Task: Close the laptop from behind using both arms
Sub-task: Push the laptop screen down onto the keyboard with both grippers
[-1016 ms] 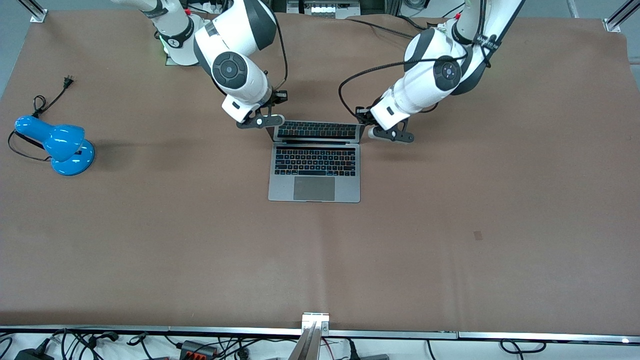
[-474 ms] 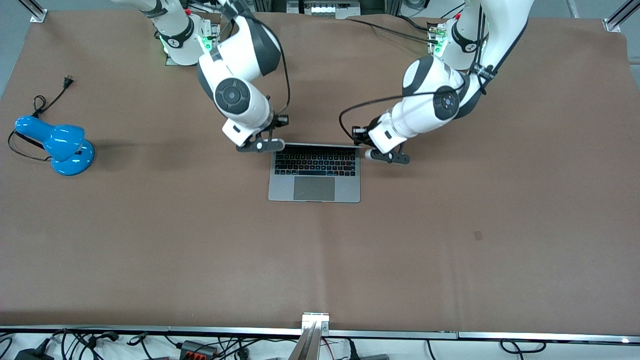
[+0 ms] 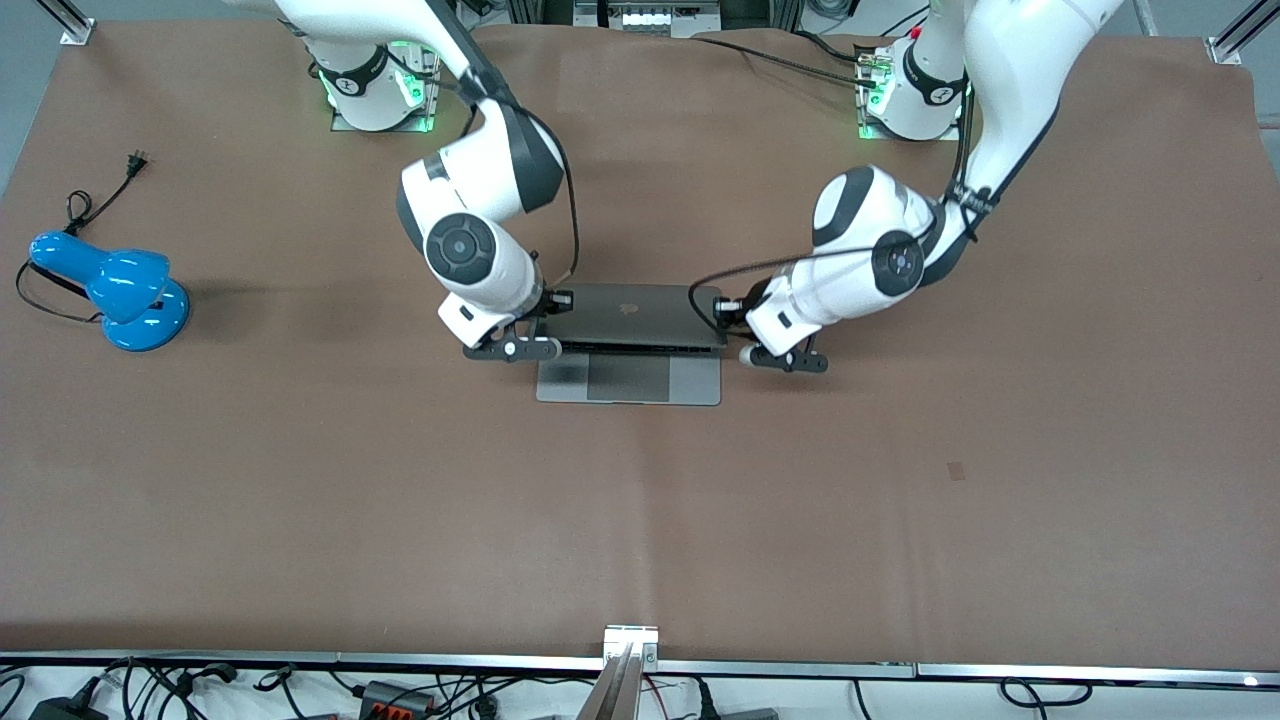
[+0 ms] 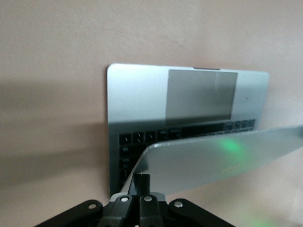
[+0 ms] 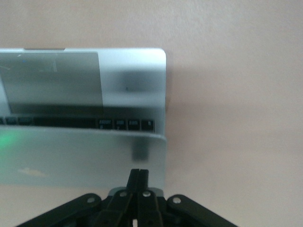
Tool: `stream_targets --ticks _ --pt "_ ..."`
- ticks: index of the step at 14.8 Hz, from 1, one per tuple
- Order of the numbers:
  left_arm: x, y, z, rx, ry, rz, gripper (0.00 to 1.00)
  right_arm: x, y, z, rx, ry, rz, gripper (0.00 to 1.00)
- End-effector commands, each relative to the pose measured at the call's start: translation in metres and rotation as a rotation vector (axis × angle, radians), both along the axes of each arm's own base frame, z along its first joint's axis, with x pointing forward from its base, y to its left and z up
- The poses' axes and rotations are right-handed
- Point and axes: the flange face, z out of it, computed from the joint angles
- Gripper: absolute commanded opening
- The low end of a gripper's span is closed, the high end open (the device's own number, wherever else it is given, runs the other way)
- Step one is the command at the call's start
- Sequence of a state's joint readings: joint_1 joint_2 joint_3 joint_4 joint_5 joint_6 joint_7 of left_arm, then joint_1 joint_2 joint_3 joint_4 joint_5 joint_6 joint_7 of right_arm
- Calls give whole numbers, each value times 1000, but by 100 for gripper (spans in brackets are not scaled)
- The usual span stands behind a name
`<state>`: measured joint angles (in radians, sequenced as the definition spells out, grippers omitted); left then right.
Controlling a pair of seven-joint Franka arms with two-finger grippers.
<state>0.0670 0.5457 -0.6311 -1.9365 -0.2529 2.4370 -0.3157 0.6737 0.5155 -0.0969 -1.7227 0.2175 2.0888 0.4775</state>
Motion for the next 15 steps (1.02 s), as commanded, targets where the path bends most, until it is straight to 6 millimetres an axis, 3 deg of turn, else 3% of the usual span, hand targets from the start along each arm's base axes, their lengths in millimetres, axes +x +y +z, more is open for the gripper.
stream_targets --ticks 1,6,10,15 --pt "16 -12 -20 18 -2 0 0 14 11 -23 -17 -22 -14 0" --pt "22 -16 -50 35 -21 16 0 25 13 -56 -35 -23 -20 0" --pt "22 -16 -73 65 -45 21 0 21 17 -86 -45 -24 -14 0" --pt "24 -16 -82 66 -64 26 0 17 20 -96 -54 -16 -17 0"
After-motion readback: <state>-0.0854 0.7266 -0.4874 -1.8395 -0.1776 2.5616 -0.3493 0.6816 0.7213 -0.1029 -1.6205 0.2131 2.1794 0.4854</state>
